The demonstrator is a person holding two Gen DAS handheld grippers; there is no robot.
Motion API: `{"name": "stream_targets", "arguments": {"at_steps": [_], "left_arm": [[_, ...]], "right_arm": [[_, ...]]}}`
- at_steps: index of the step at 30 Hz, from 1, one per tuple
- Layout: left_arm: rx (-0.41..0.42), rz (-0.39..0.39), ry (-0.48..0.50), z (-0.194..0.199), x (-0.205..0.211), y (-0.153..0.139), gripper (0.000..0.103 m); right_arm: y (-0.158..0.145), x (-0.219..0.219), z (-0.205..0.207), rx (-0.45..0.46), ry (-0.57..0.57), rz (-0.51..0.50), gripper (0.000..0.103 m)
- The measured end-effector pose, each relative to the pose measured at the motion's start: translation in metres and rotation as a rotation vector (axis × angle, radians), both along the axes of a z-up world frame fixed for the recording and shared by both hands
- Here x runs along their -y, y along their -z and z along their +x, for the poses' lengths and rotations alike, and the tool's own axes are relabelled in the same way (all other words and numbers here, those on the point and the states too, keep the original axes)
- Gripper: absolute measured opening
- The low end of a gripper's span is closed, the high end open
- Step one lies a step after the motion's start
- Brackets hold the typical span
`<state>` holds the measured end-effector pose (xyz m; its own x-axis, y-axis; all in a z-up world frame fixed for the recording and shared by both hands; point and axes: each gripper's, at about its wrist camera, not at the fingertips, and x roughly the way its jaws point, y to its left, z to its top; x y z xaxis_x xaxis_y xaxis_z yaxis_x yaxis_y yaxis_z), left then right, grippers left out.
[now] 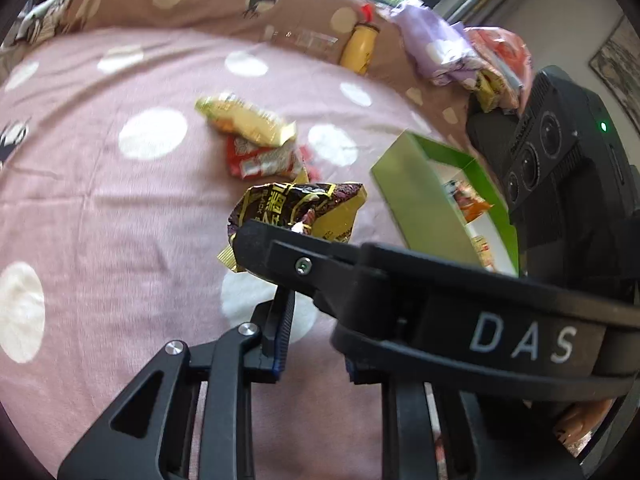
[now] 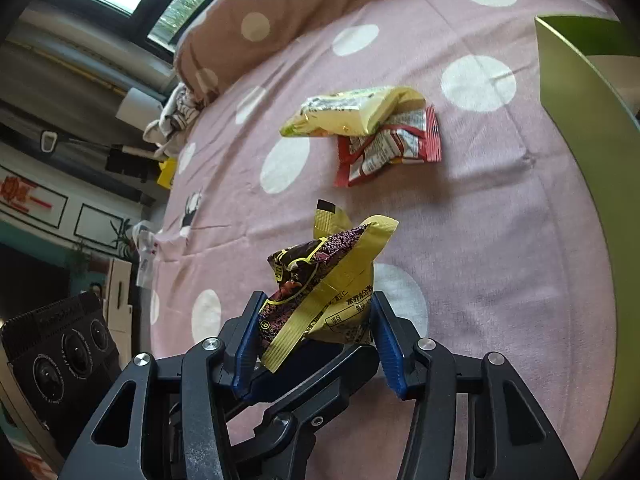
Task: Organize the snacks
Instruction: 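Carry the chocolate bag into the green box and open the right gripper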
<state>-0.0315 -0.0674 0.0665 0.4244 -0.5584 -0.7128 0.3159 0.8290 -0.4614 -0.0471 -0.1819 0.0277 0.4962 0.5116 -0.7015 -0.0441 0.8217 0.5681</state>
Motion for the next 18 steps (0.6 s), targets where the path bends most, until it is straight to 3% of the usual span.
{"name": "stream_targets", "arguments": {"at_steps": [8, 18], "left_arm": [[0.159, 0.004, 0.077, -0.008, 0.038, -0.043, 0.019], [0.246, 0.033, 0.236, -0.008, 0.116, -0.065, 0.019]], "right_arm": [[-0.046, 0.041, -0.026, 0.178, 0.082, 0.050, 0.054], [-0.061, 0.119, -0.056, 0.278, 0.294, 0.157, 0.054]]}}
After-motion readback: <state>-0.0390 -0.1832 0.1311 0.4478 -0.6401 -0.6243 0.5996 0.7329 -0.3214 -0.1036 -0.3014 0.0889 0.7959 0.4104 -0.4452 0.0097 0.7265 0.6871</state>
